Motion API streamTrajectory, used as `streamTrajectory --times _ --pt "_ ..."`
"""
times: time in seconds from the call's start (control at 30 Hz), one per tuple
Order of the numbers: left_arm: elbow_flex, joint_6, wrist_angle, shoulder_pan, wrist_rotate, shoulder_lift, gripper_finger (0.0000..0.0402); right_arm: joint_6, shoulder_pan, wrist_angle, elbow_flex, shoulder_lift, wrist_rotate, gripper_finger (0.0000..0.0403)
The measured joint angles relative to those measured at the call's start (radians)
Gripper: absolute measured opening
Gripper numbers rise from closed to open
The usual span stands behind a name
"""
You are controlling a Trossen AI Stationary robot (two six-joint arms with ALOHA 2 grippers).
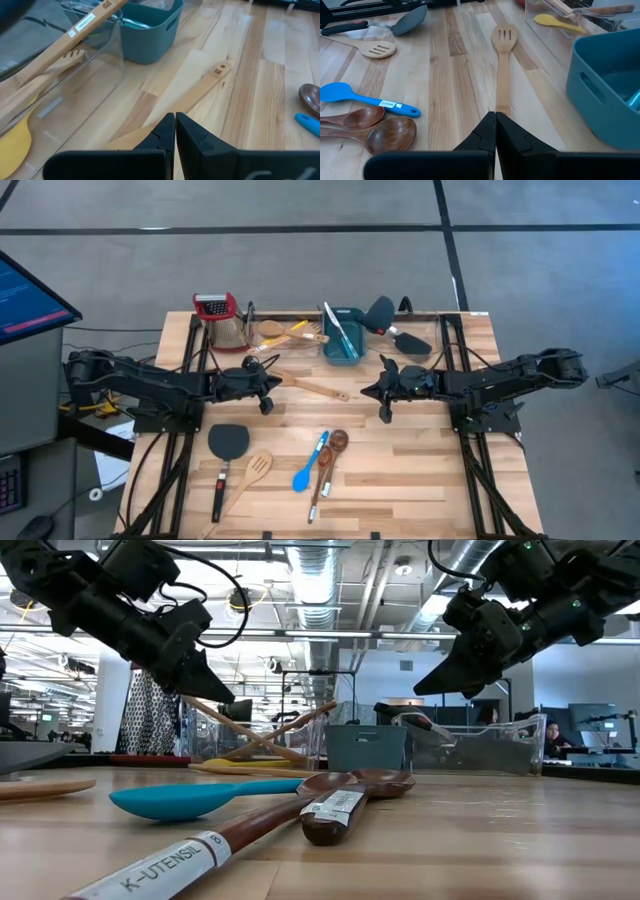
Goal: Pick & Place Kitchen Items
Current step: Put the brown slotted spoon into the left transparent bin
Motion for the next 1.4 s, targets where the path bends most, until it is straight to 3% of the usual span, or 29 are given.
streamTrajectory --times 0.87,1.07,1.4 --pt "0.0 0.0 0.02 0.0 -0.006 0.0 0.0002 0.0 -0.002 0.001 0.0 0.0 0.004 0.0" --pt "0.0 0.026 0.054 0.0 -0.109 0.0 0.0002 0.0 -0.002 0.018 0.0 0.0 0.006 0.0" --pt "0.0 -0.006 0.099 0.0 -0.113 0.0 0.0002 0.026 -0.001 0.094 0.0 0.0 0.004 0.0"
